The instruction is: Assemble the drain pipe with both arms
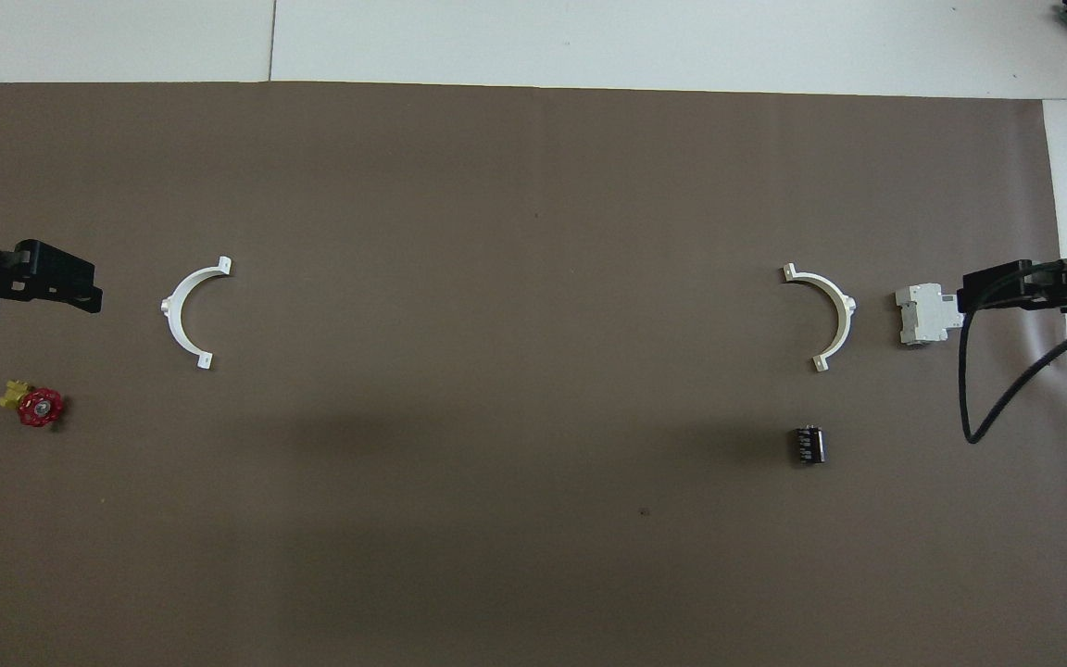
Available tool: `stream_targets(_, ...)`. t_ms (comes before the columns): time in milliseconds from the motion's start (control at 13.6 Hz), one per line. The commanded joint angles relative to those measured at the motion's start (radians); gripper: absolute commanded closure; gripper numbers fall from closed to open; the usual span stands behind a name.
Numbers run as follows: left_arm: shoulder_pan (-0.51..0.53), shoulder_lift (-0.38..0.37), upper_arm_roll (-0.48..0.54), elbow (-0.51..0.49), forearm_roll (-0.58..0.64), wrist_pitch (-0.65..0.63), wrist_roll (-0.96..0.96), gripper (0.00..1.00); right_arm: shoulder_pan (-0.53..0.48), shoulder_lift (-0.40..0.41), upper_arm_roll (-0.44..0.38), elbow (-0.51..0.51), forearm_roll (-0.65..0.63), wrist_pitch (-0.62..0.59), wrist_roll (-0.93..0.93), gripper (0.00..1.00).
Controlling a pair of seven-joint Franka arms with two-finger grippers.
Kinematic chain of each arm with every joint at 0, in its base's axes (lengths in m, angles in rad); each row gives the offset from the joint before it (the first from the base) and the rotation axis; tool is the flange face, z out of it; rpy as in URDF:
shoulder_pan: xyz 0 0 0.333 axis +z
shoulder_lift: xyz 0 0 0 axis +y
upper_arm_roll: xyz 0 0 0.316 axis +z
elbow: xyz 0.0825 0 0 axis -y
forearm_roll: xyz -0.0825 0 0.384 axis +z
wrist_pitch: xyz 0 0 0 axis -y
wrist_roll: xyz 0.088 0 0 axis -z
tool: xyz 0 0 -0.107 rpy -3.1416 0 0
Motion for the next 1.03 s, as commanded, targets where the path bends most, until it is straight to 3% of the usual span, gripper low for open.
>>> stream_targets(0,-0.014,-0.031,0.011,-0.041,-0.012,0.026,0.001,0.0,-0.007,0.016,0.008,-0.141,0.018,0.183,-0.094,0.0)
stream_targets(293,-0.014,-0.037,0.011,-0.056,-0.01,0.035,0.001,0.0,-0.022,0.225,0.008,-0.157,0.146,0.425,-0.423,0.0)
stream_targets(440,-0.014,-0.038,0.011,-0.056,-0.01,0.04,0.0,0.0,-0.025,0.315,0.008,-0.158,0.159,0.528,-0.482,0.0)
stream_targets(807,-0.014,-0.038,0.011,-0.061,-0.01,0.043,0.001,0.0,-0.049,0.408,0.008,-0.166,0.171,0.63,-0.584,0.0)
stream_targets(954,-0.014,-0.038,0.011,-0.061,-0.01,0.043,0.001,0.0,-0.054,0.406,0.008,-0.183,0.171,0.63,-0.585,0.13)
